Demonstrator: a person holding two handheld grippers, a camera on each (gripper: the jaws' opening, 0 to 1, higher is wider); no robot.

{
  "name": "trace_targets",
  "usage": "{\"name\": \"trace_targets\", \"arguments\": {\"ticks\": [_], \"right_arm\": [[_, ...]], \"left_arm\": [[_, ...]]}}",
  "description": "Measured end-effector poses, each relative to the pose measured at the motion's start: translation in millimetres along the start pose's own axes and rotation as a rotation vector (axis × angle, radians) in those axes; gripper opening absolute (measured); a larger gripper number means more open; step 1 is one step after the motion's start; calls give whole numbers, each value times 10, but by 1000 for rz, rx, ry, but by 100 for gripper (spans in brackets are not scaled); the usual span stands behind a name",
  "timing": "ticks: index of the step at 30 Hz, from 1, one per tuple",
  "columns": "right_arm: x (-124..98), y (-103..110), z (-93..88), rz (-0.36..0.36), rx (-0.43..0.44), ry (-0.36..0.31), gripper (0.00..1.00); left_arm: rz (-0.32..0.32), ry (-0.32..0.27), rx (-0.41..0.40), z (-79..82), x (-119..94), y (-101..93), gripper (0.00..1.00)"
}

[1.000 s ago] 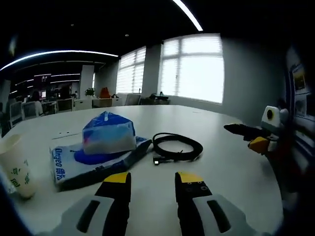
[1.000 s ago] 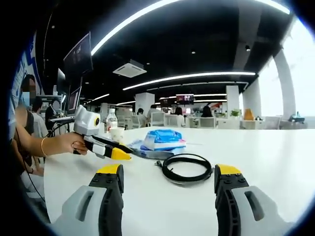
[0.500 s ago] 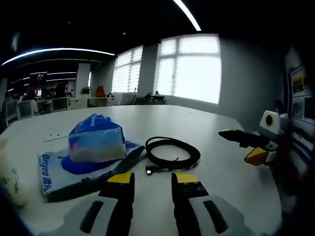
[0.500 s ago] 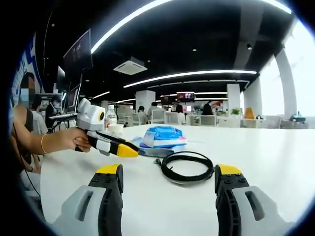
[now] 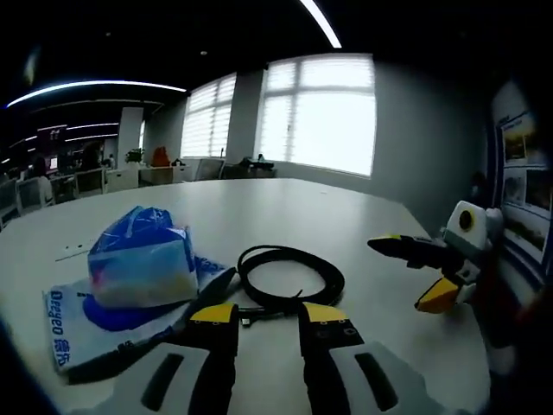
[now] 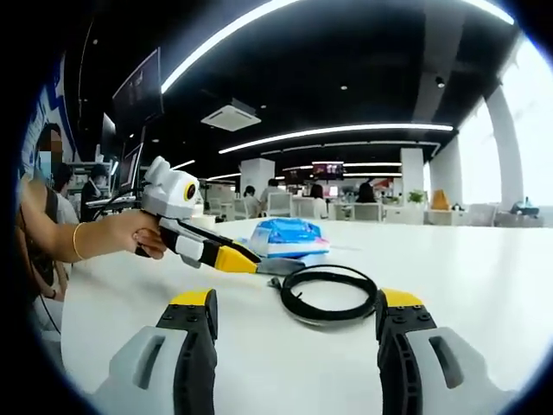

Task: Arrange the tabletop items into an orderly group along one side of the table until the central work area is clear of visible clutter.

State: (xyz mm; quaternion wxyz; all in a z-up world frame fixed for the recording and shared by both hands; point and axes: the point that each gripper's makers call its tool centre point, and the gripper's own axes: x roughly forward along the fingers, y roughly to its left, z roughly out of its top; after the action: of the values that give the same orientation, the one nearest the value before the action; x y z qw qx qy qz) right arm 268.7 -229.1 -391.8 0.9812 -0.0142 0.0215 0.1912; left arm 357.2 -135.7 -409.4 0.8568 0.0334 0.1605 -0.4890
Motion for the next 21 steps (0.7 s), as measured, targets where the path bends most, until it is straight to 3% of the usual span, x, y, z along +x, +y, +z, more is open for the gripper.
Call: {"name": "trace_targets", "arguments": {"ticks": [7, 18, 19, 21], "right_arm": [[93, -21, 19, 20, -6, 7, 71], [130, -45, -35, 28, -37, 35, 72], [139, -45, -96, 35, -47, 65, 72], [150, -60, -121, 32, -61, 77, 72]], "left_arm": [[-9, 6, -116, 34, 225, 6, 28], [20, 48, -73, 44, 411, 74, 28], [27, 54, -73, 45, 427, 103, 27], [1, 61, -89, 33, 440, 65, 25]]}}
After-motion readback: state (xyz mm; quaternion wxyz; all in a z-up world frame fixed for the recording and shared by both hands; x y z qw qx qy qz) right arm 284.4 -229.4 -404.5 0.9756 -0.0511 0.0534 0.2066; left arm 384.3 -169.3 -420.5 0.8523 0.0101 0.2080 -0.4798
